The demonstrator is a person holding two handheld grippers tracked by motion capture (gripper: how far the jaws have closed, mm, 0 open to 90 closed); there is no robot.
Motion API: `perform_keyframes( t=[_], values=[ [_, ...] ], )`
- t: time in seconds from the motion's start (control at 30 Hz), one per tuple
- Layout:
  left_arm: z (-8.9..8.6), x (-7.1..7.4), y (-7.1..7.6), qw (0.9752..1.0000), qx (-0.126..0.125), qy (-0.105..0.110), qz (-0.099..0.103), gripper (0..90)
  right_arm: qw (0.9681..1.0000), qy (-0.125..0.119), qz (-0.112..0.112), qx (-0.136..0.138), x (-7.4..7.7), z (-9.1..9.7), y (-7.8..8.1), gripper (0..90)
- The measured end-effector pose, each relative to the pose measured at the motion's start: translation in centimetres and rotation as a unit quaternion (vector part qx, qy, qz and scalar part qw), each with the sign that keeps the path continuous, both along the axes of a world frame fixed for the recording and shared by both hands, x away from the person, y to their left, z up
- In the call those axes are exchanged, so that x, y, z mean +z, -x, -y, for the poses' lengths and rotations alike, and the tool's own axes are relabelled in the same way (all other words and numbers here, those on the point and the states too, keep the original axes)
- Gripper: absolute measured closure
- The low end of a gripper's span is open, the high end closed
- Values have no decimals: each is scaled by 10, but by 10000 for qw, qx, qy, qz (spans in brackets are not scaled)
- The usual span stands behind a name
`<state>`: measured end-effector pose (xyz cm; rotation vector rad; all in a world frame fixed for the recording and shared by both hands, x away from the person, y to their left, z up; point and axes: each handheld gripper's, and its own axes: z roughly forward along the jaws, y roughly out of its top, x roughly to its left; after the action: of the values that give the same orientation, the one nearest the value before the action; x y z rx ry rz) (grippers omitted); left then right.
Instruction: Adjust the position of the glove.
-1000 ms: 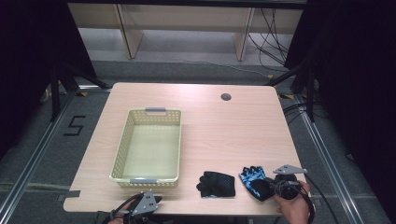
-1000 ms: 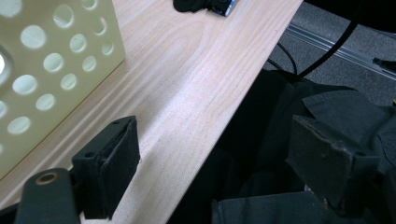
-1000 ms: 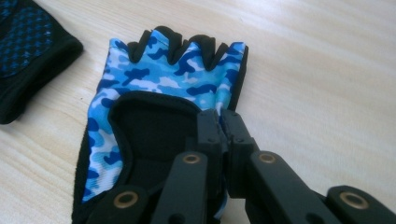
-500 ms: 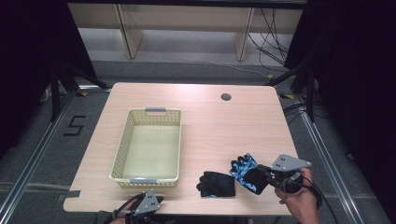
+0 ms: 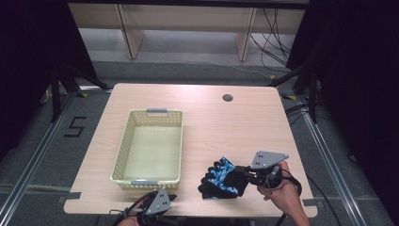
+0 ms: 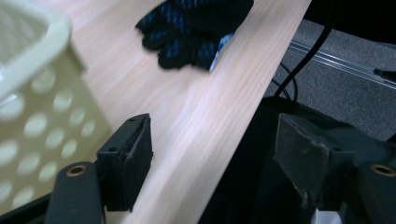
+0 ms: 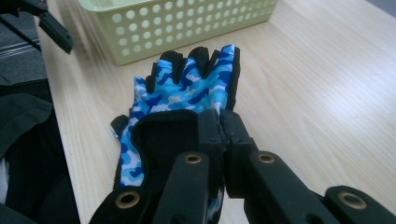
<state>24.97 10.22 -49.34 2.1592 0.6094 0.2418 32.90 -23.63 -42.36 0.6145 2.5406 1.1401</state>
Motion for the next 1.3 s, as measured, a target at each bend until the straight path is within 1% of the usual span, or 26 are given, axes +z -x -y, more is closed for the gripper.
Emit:
perform_keyframes(
  t=[0.03,0.07,0.1,0.2,0.27,0.3,0.33,0.4,0.43,0.5,0.53,0.6,0.63,0.67,0.7,0.77,0.8,0.83,0.9,0.97,1.03,1.07,1.1,1.13,1.27,1.3],
  values=[
    [0,0,0,10000,0,0,0,277,10000,-23,-30,51,-1,-2,0,890],
    [4,4,-3,9997,-185,-119,73,283,10000,-46,-43,74,-2,-4,1,891],
    [14,7,-4,9997,-184,82,147,289,9998,-94,-70,136,-2,-6,1,890],
    [27,14,-8,9992,-278,-20,271,325,9995,-189,-99,249,-2,-7,4,890],
    [36,17,-10,9989,-301,112,334,326,9993,-220,-46,309,-1,-8,6,890],
    [39,20,-11,9991,-310,33,298,330,9993,-213,-64,312,0,-8,8,890],
    [41,21,-13,9980,-377,-80,502,333,9991,-228,-48,353,0,-8,10,890],
    [45,24,-16,9966,-496,-157,632,337,9988,-279,-49,392,0,-8,13,890],
    [49,22,-15,9981,-358,20,497,338,9986,-280,-65,445,0,-8,14,890],
    [52,22,-20,9983,-441,-14,391,352,9984,-299,-63,479,-1,-9,17,890],
    [54,20,-20,9984,-380,79,402,352,9982,-334,-103,495,-2,-10,18,890],
    [56,20,-23,9982,-480,40,364,369,9976,-335,-76,609,-2,-11,19,890],
    [56,20,-23,9982,-480,40,364,401,9976,-335,-76,609,-2,-11,19,890],
    [57,20,-23,9971,-608,40,462,452,9975,-314,-152,610,-3,-14,20,890],
    [58,19,-22,9967,-628,0,513,500,9975,-290,-135,631,-4,-15,18,890],
    [59,19,-23,9965,-707,6,450,606,9979,-207,-174,592,-5,-18,15,890],
    [59,20,-26,9958,-743,-58,525,646,9978,-148,-182,613,-5,-18,13,890],
    [61,19,-25,9965,-688,4,475,692,9978,-97,-200,619,-6,-20,10,890],
    [61,17,-28,9963,-672,-57,535,753,9979,-38,-204,609,-6,-24,6,890],
    [62,14,-31,9973,-587,-47,432,796,9979,64,-269,586,-5,-27,1,890],
    [62,11,-34,9980,-565,-24,270,816,9977,165,-355,560,-5,-31,-4,890],
    [62,9,-36,9981,-562,-36,262,819,9975,227,-364,560,-6,-33,-7,890],
    [63,8,-37,9985,-541,-6,113,821,9972,246,-438,559,-8,-36,-10,890],
    [63,6,-38,9980,-610,-102,165,821,9963,333,-476,629,-10,-39,-14,890],
    [67,-5,-41,9986,-515,-141,53,812,9953,534,-638,496,-23,-44,-22,890],
    [67,-9,-43,9981,-554,-262,67,807,9952,532,-680,470,-27,-44,-23,889]
  ],
)
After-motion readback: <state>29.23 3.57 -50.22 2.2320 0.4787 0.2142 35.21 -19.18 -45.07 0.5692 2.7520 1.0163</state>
